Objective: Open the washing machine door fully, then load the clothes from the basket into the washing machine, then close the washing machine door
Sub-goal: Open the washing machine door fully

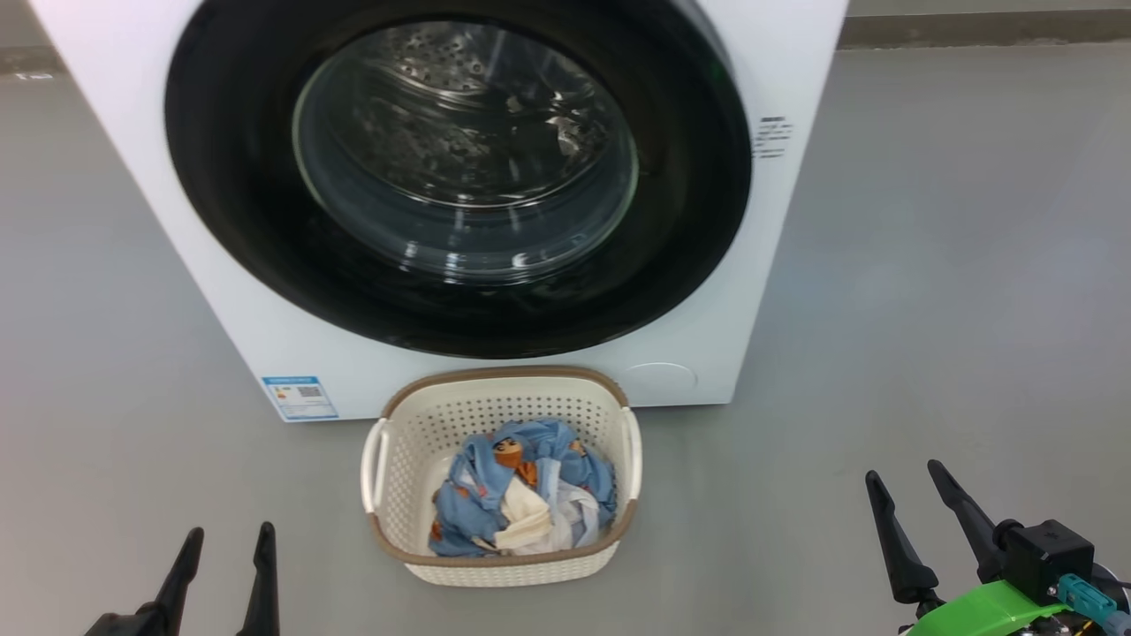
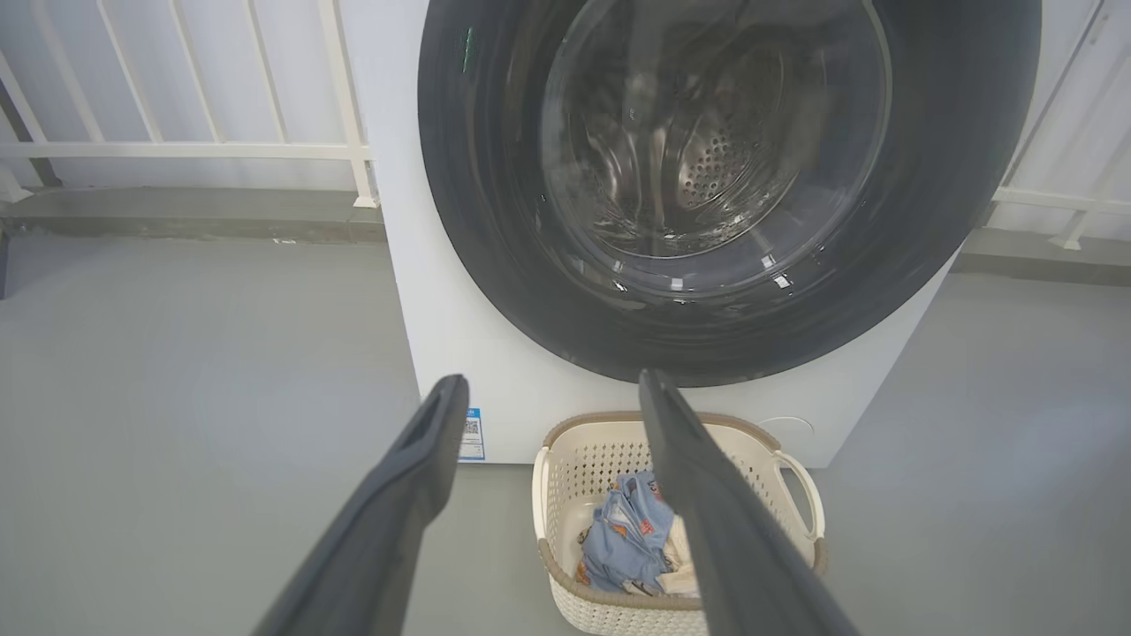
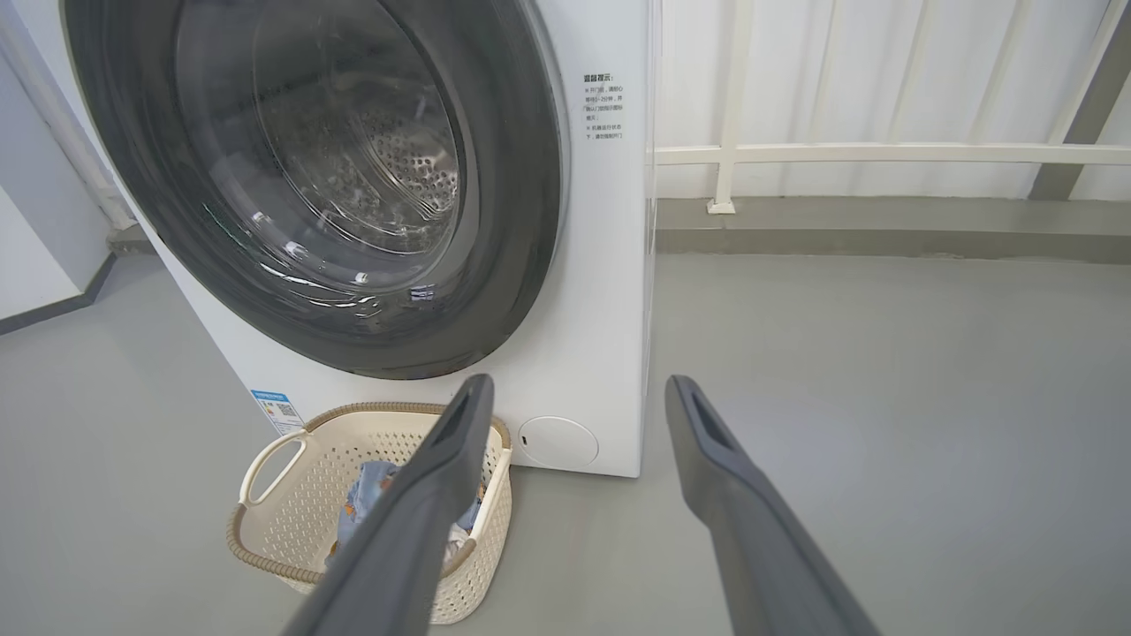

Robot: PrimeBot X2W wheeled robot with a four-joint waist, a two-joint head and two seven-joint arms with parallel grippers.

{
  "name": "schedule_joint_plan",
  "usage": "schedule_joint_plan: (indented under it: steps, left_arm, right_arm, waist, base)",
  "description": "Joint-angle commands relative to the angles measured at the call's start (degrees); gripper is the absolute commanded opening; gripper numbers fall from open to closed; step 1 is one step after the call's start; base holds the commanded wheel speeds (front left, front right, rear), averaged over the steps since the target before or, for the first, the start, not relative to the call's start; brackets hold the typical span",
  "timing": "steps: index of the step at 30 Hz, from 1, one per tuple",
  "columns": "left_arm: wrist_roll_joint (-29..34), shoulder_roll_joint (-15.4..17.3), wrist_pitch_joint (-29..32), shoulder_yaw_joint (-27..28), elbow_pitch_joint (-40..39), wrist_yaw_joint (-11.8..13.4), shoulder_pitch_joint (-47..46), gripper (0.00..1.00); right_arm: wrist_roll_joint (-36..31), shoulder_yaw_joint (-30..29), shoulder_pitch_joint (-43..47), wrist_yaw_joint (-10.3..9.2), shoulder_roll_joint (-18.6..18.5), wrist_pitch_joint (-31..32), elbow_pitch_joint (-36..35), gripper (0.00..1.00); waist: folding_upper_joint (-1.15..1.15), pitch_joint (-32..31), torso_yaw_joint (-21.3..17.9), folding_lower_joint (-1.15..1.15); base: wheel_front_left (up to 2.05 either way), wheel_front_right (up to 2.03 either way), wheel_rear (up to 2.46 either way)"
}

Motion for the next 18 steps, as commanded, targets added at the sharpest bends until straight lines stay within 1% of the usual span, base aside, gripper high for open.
schedule_joint_plan:
  steps: [1, 7, 18]
  left_arm:
    - [-0.46, 0.73, -0.79, 2.07, -1.72, 0.34, -1.40, 1.00]
    - [-0.69, 0.73, -0.79, 2.07, -1.77, 0.45, -1.41, 1.00]
    - [-0.93, 0.73, -0.79, 2.00, -1.71, 0.62, -1.39, 1.00]
  right_arm:
    - [-0.34, 1.38, -1.07, -0.06, -0.43, -0.71, -1.38, 1.00]
    - [-0.44, 1.31, -1.09, -0.06, -0.42, -0.71, -1.34, 1.00]
    - [-0.54, 1.37, -1.34, -0.06, -0.42, -0.71, -1.42, 1.00]
  waist:
    - [0.00, 0.01, 0.01, 0.00]
    - [0.00, -0.05, 0.03, 0.00]
    - [0.00, -0.07, -0.02, 0.00]
  base:
    - [0.71, 0.71, -1.43]
    - [0.44, 0.44, -0.88]
    - [0.02, 0.02, -0.05]
